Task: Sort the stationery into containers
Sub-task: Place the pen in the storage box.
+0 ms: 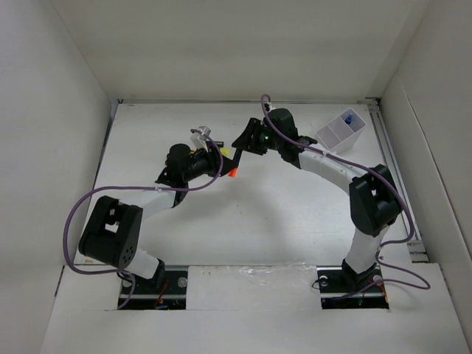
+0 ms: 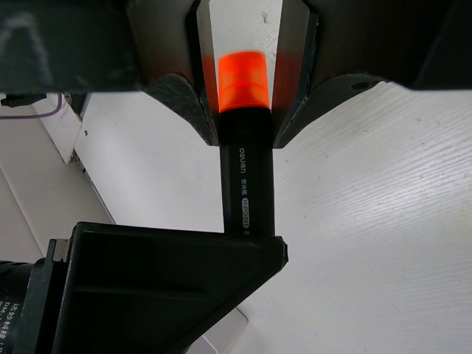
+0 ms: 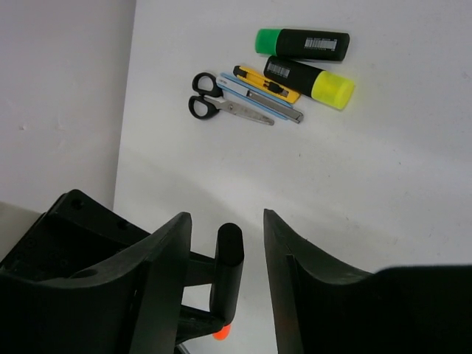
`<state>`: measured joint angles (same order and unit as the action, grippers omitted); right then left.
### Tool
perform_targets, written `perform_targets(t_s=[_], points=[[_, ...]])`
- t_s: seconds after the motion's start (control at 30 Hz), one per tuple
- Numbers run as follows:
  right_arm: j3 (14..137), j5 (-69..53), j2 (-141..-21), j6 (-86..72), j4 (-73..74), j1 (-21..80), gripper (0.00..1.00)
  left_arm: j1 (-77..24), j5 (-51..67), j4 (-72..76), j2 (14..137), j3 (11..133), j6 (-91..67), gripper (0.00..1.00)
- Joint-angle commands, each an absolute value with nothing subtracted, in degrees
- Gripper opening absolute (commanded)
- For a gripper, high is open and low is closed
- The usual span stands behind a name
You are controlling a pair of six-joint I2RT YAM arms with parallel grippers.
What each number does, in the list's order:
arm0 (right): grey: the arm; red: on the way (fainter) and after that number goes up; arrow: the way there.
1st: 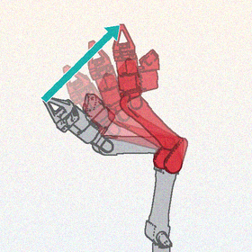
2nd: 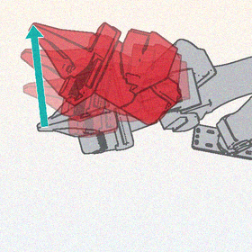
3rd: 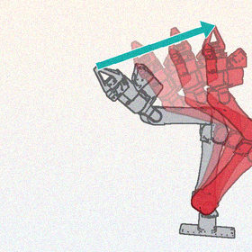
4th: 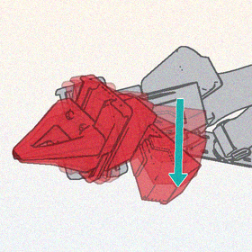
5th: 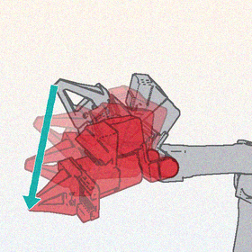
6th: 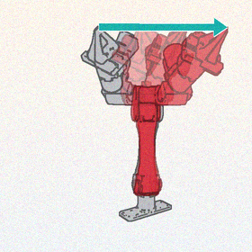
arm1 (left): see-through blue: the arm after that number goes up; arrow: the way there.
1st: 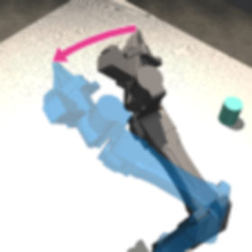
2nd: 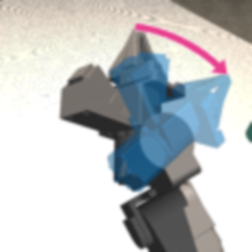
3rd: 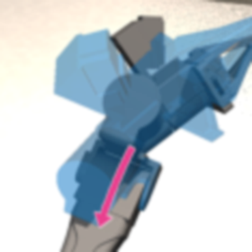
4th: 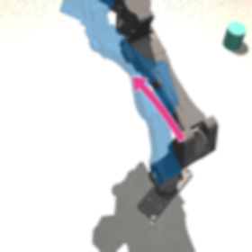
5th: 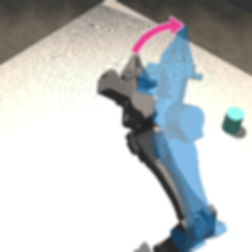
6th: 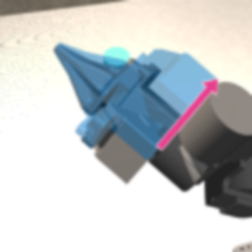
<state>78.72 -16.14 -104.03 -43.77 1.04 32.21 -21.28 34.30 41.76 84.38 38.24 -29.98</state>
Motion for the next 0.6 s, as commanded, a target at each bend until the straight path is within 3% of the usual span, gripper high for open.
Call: perform_targets(t_s=[0.0,0.03,0.2,0.33,0.37,0.4,0.57], points=[[79.3,-16.4,-103.4,-43.6,-0.3,31.7,0.5,-21.2,34.8,45.2,84.6,40.1,-28.8,0.02],[79.3,-16.4,-103.4,-43.6,-0.3,31.7,0.44,-21.2,34.8,45.2,84.6,40.1,-28.8,0.02],[79.3,-17.7,-103.4,-43.6,0.3,31.7,0.34,-21.2,34.3,45.2,84.6,40.1,-28.8,0.02],[79.3,-19.2,-103.4,-44.1,0.3,31.2,0.14,-21.2,34.3,45.2,84.6,40.1,-28.8,0.05],[79.3,-19.2,-103.4,-44.1,0.3,30.6,0.1,-21.2,34.3,45.2,84.6,40.1,-28.8,0.08],[79.3,-19.2,-103.4,-44.6,0.3,30.6,0.06,-21.2,34.3,45.2,84.6,40.1,-28.8,0.17],[78.7,-19.7,-102.2,-45.3,0.3,29.3,0.02,-21.2,32.3,45.2,82.8,39.5,-29.4,0.36]])
